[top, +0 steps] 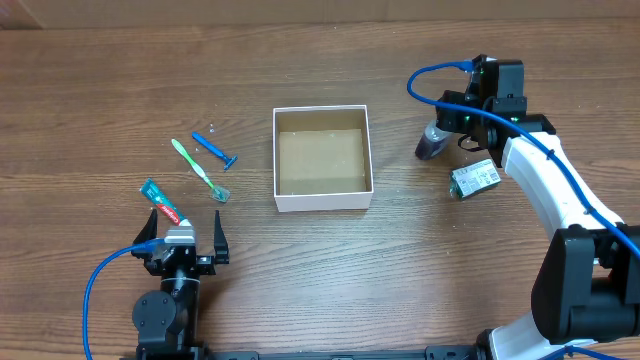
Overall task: Pack container
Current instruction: 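Reach the right gripper to the soap pump bottle and grasp it, then carry the soap bottle with the right gripper into the box and release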
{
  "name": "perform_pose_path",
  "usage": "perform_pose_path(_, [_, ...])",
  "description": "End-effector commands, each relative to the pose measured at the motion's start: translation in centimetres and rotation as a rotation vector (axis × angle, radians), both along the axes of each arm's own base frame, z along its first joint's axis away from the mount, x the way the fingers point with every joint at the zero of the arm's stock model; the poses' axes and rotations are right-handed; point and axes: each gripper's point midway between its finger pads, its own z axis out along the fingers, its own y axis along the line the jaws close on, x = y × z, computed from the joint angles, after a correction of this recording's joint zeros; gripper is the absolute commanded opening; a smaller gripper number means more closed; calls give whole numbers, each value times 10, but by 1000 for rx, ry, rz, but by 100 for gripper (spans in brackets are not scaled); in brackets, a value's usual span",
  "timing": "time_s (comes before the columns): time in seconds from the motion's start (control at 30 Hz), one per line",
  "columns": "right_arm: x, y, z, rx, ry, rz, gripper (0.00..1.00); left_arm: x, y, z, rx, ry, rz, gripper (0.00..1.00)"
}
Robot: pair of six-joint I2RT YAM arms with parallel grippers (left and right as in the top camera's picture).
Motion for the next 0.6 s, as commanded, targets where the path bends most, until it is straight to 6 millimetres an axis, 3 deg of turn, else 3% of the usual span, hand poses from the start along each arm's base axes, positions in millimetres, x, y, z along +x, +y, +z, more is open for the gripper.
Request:
perform_pose_path(0.0, [8,1,13,-9,-42,0,35,0,2,0,1,-5,11,100])
perform_pose_path(0.07, [9,1,15,-9,-49,0,26,0,2,0,1,-5,11,100])
perform_pose_path(0.13, [10,1,29,-8,-66,0,16,0,2,0,1,-5,11,100])
perform_pose_path(0.17, [9,1,46,-7,-80,1,10,0,2,0,1,-5,11,100])
perform_pose_path(0.23, [3,12,83,-1,-112,71,8,0,2,0,1,-5,11,100])
perform_pose_path(0.3, [-18,43,125,36,-120,222,8,0,2,0,1,-5,11,100])
perform_pose_path(0.37, [-32,68,147,66,-132,330,7,0,2,0,1,-5,11,100])
perform_pose_path(0.4, [-44,92,167,96,-159,431,5,0,2,0,1,-5,11,100])
perform_pose_path(0.57, [-69,166,197,175,-245,646,5,0,2,0,1,-5,11,100])
